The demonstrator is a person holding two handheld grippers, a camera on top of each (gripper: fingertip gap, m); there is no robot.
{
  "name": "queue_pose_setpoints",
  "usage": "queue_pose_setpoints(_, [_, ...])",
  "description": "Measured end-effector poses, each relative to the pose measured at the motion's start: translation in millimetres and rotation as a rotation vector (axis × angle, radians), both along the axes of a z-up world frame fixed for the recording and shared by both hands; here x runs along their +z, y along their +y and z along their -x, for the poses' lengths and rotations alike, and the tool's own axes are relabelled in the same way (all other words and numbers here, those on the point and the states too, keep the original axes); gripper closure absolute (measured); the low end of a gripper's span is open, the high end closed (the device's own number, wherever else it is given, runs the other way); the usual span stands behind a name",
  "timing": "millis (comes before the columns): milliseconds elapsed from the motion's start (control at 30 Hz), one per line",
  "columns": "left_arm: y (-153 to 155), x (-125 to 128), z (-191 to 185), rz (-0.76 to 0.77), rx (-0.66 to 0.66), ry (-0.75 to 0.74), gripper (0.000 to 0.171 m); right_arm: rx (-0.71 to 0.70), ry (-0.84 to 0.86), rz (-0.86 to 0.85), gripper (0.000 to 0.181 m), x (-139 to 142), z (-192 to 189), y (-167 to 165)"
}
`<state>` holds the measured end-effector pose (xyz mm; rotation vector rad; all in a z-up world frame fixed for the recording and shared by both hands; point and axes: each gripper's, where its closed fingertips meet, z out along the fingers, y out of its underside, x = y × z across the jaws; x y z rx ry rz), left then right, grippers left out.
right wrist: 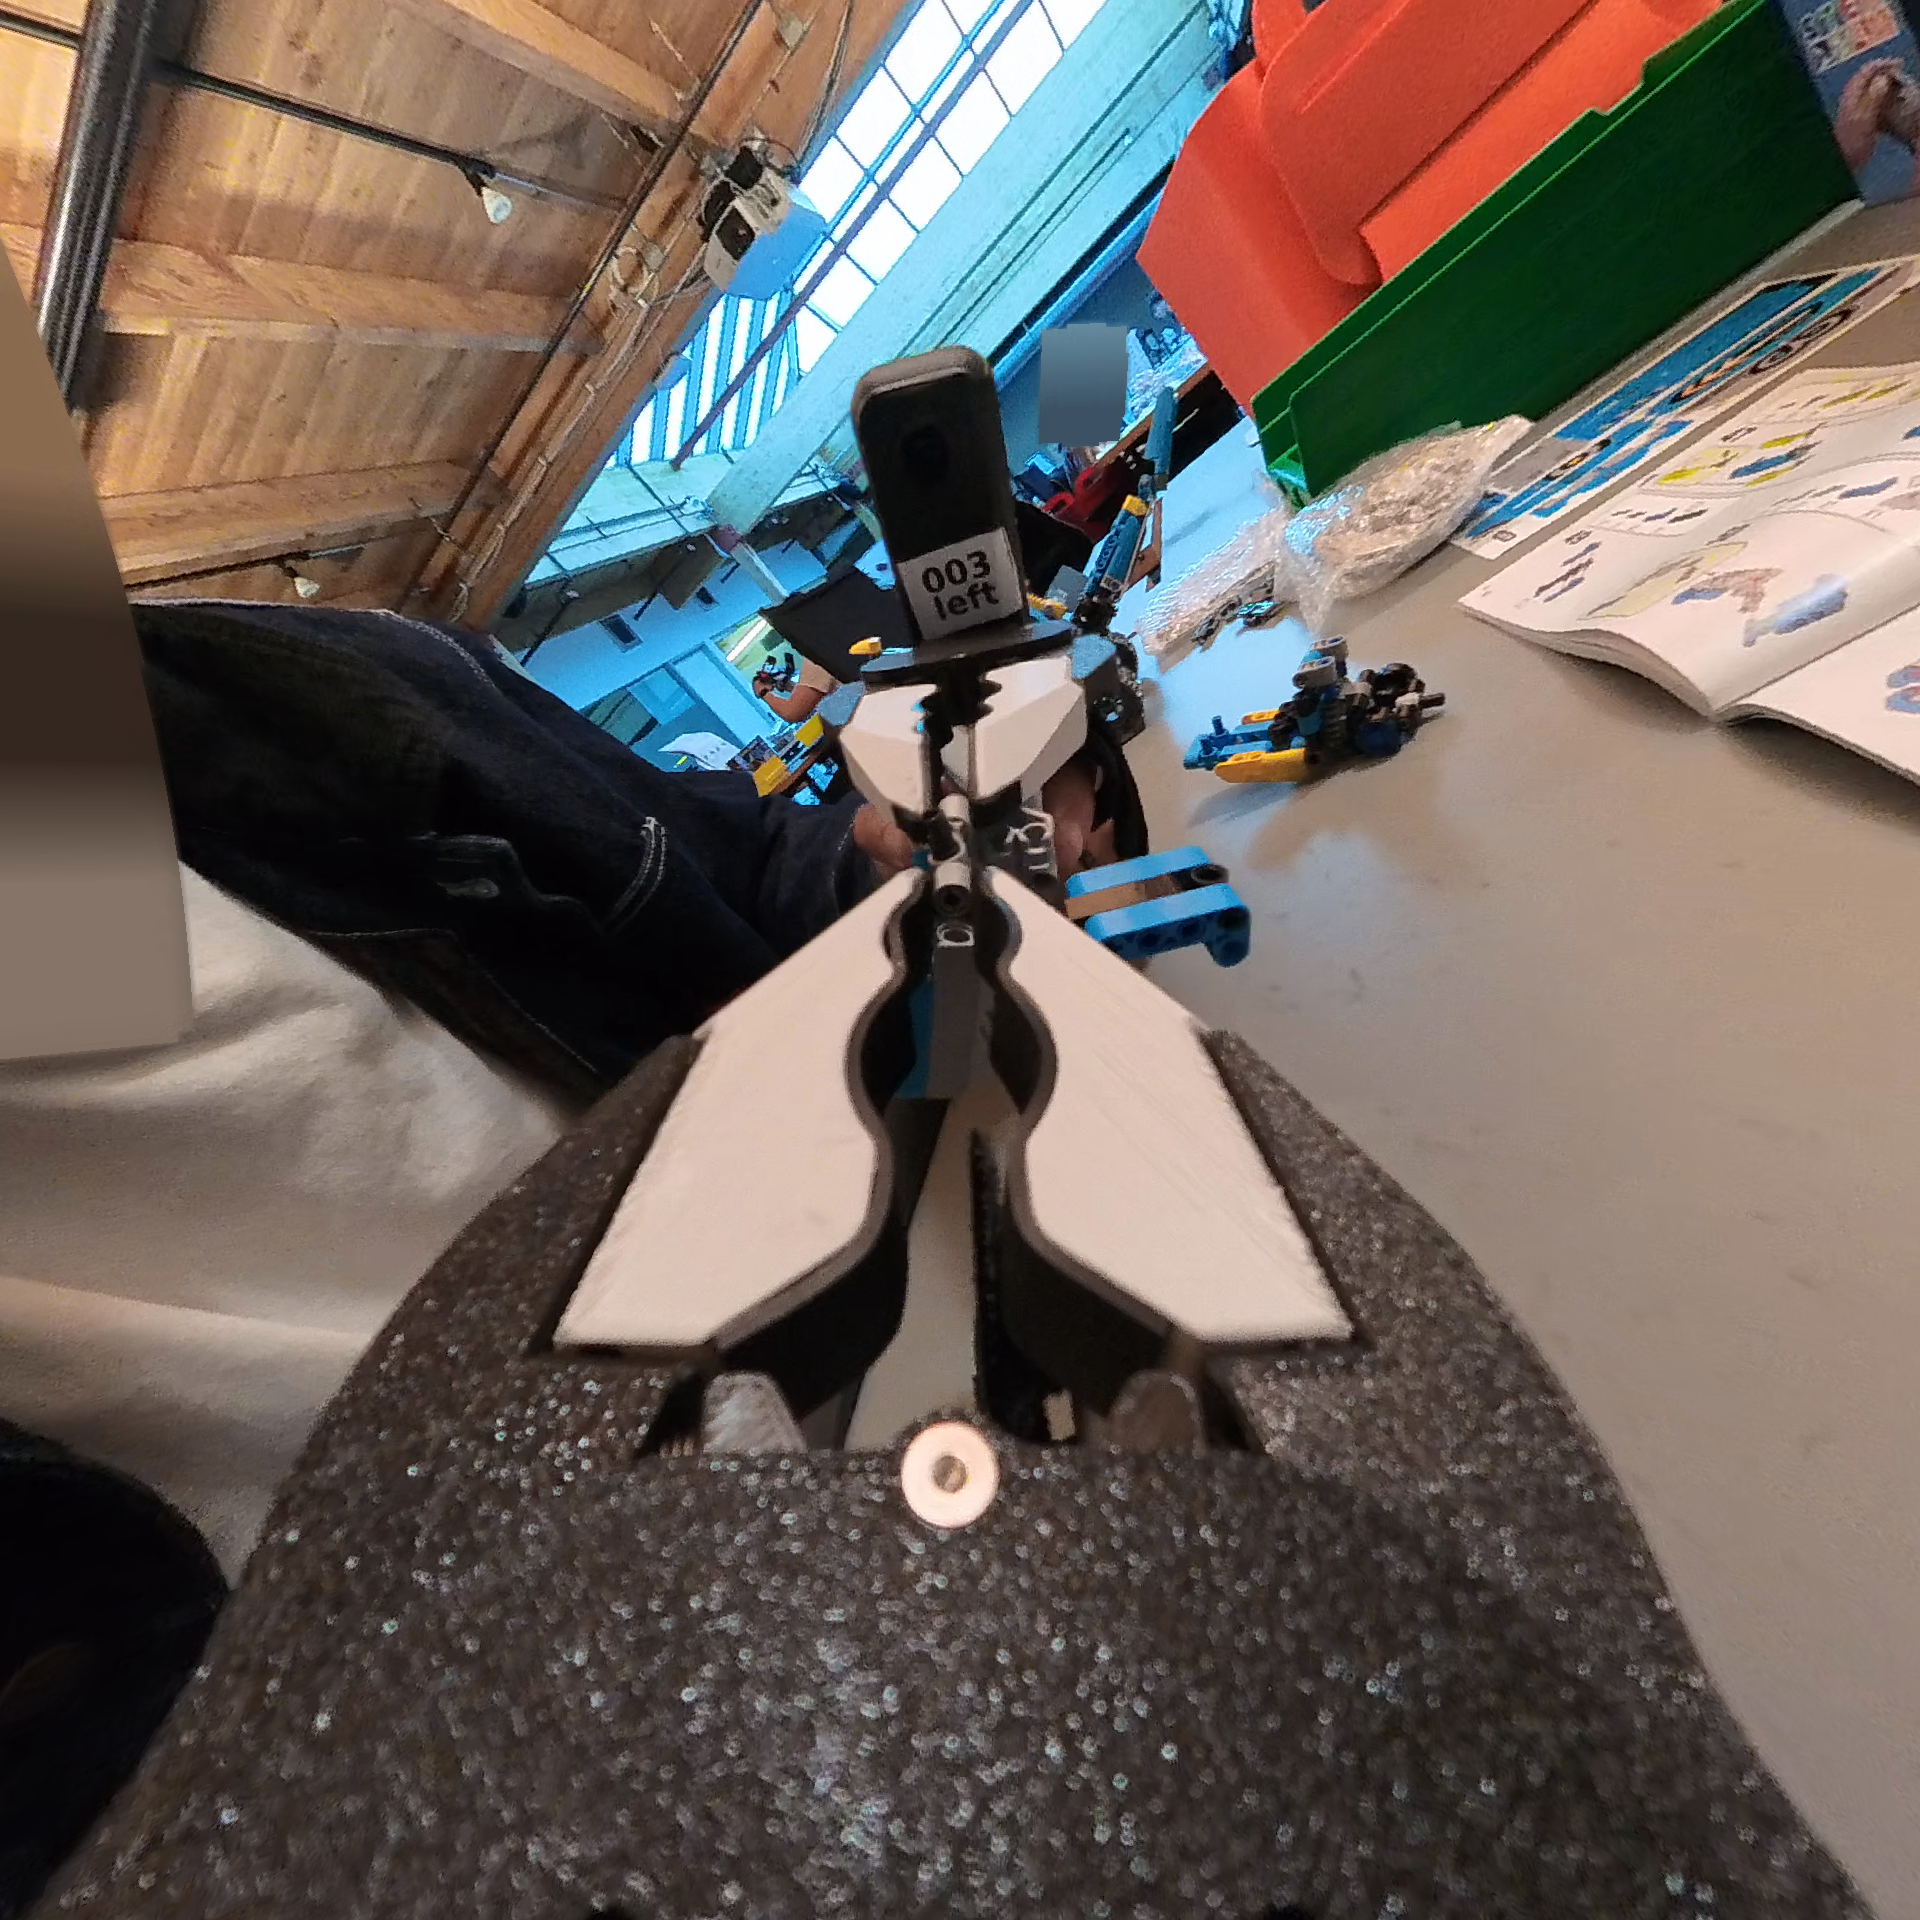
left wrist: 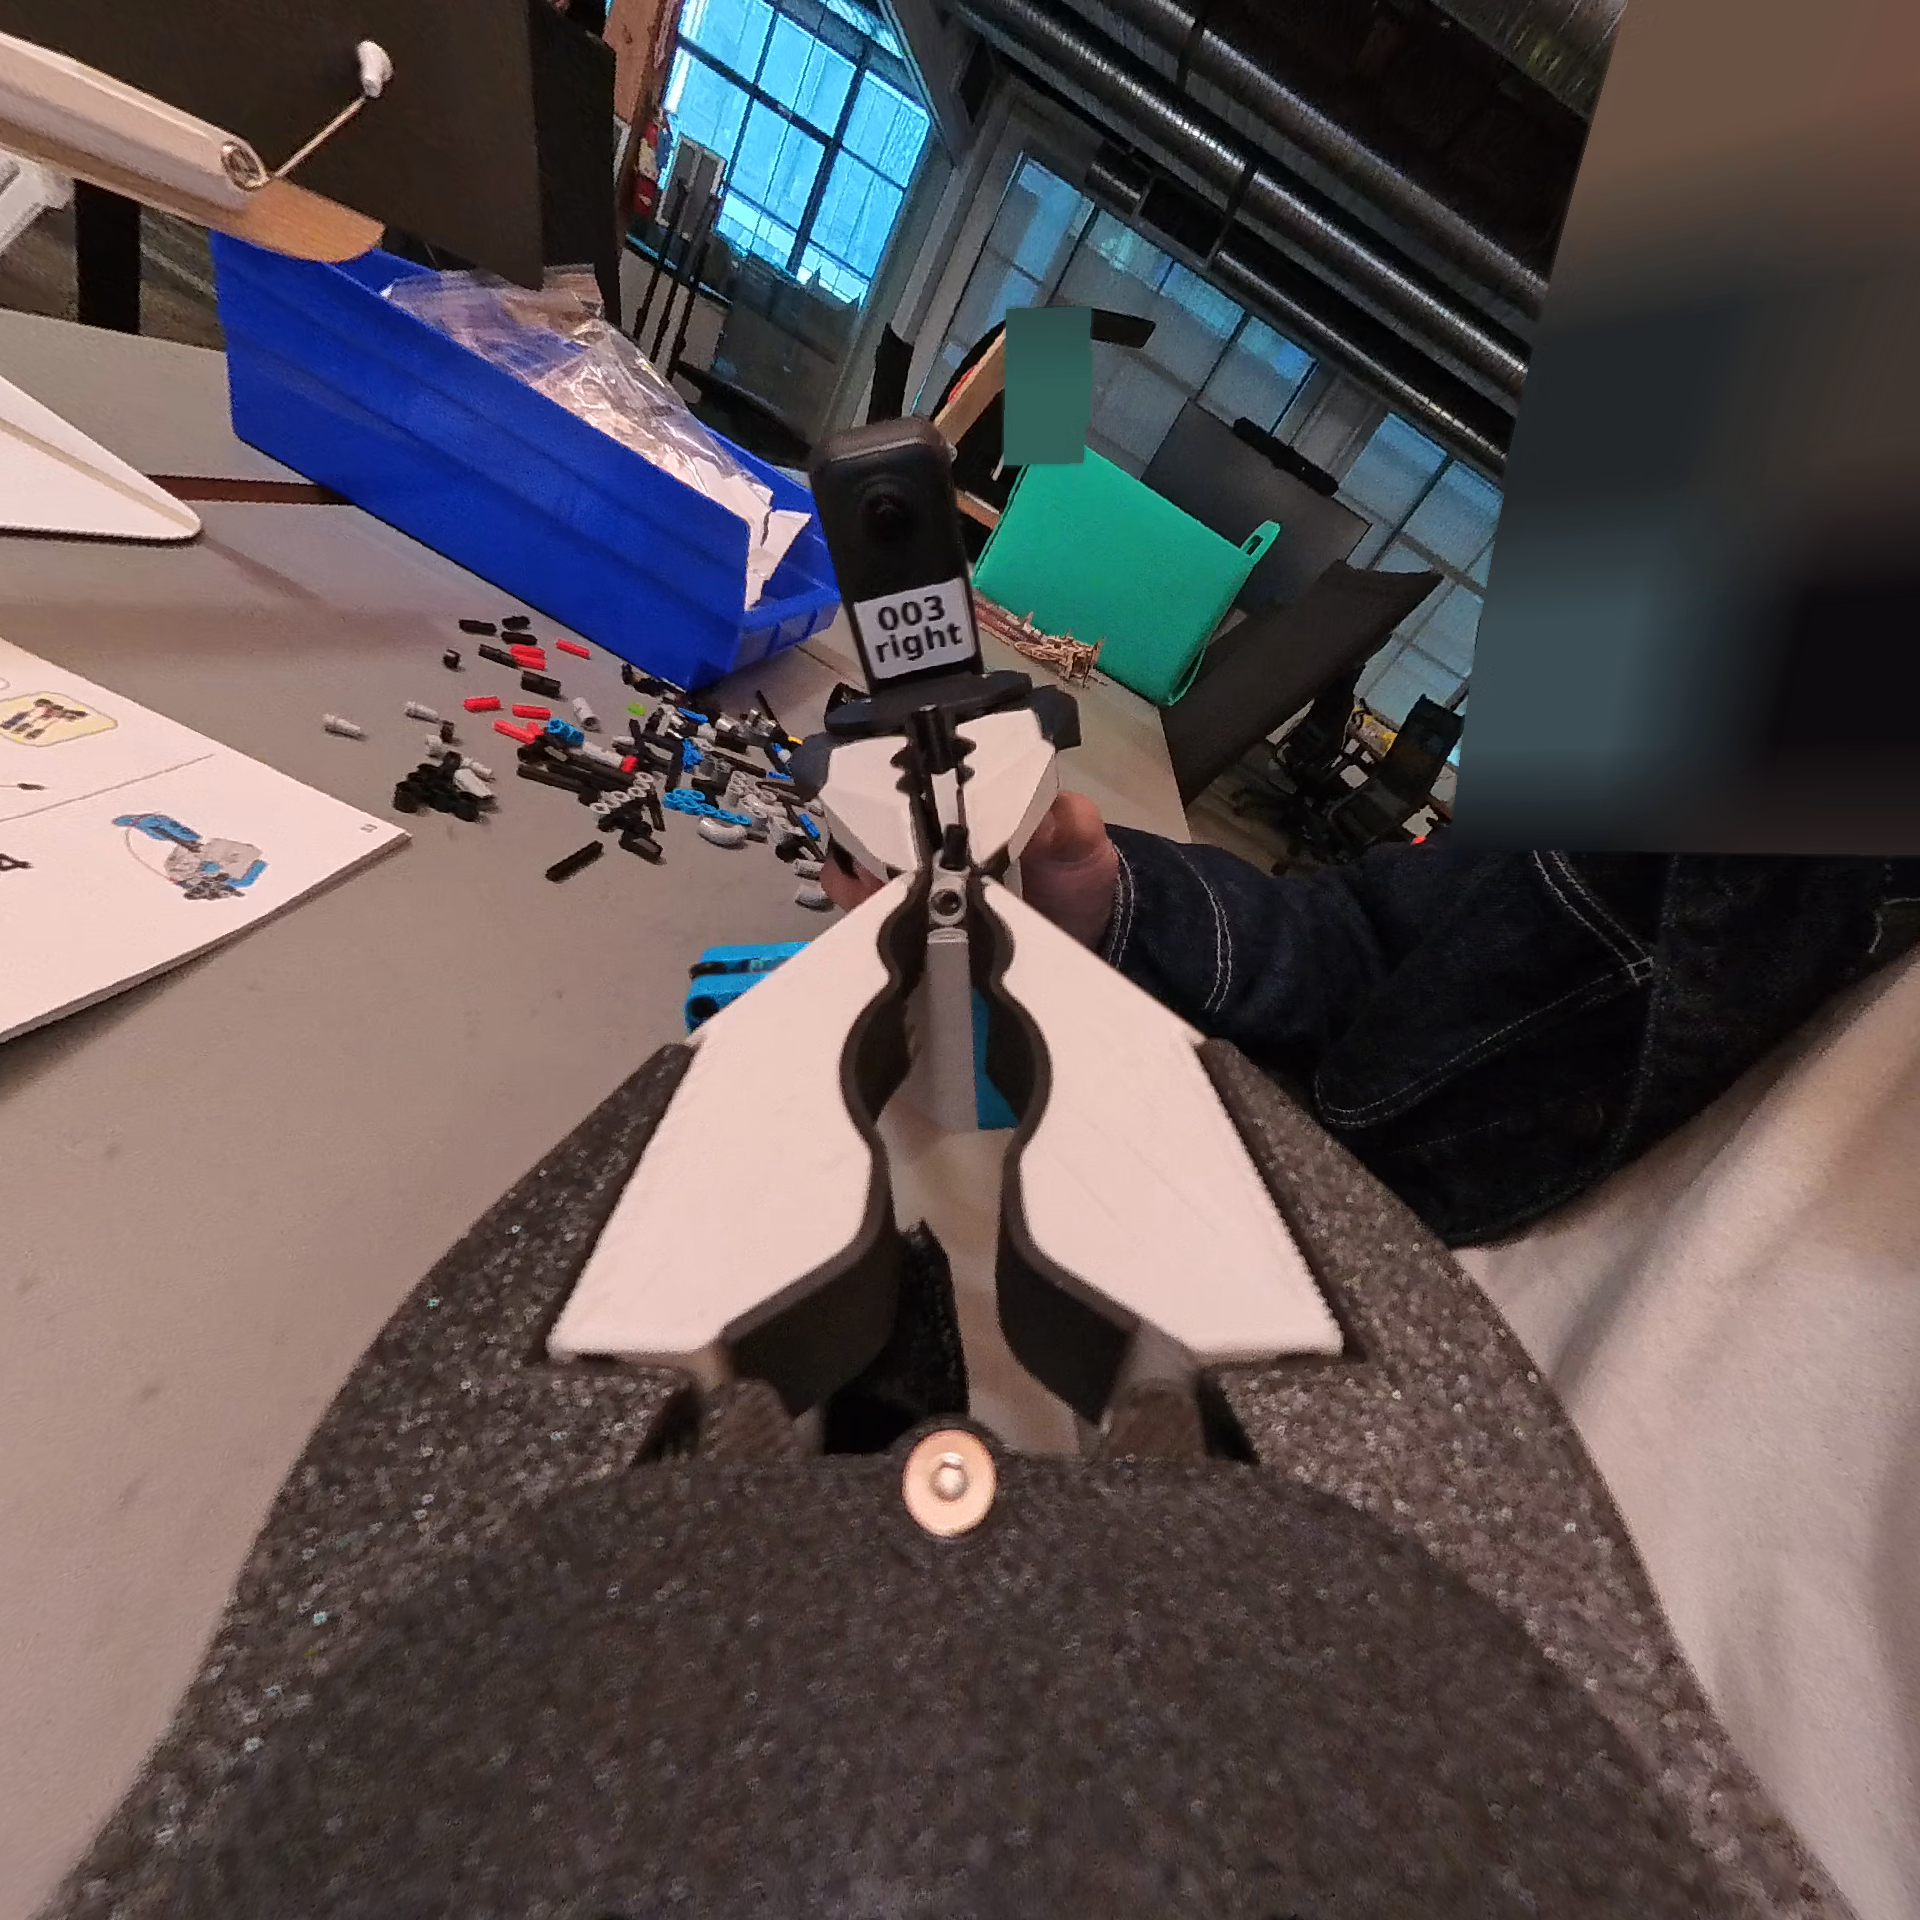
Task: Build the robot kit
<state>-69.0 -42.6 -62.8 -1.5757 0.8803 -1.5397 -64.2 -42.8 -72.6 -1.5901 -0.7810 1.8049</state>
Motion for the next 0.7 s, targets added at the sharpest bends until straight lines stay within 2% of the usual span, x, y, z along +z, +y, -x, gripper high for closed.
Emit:
queue_pose_setpoints(300, [-0.8, 0.1, -1.9, 0.013, 0.006, -0.037, 0.165, -0.006, -0.007, -0.003, 0.176, 0.8, -1.4, -0.2])
queue_pose_setpoints(500, [-2.2, -11.0, -5.0, -0.066, 0.029, 0.044, 0.165, 0.001, -0.031, 0.053, 0.176, -6.6, 0.1, 1.4])
queue_pose_setpoints(700, [0.4, -7.2, -7.5, -0.055, 0.037, 0.024, 0.165, -0.004, -0.014, 0.064, 0.176, -4.6, 0.5, 2.0])
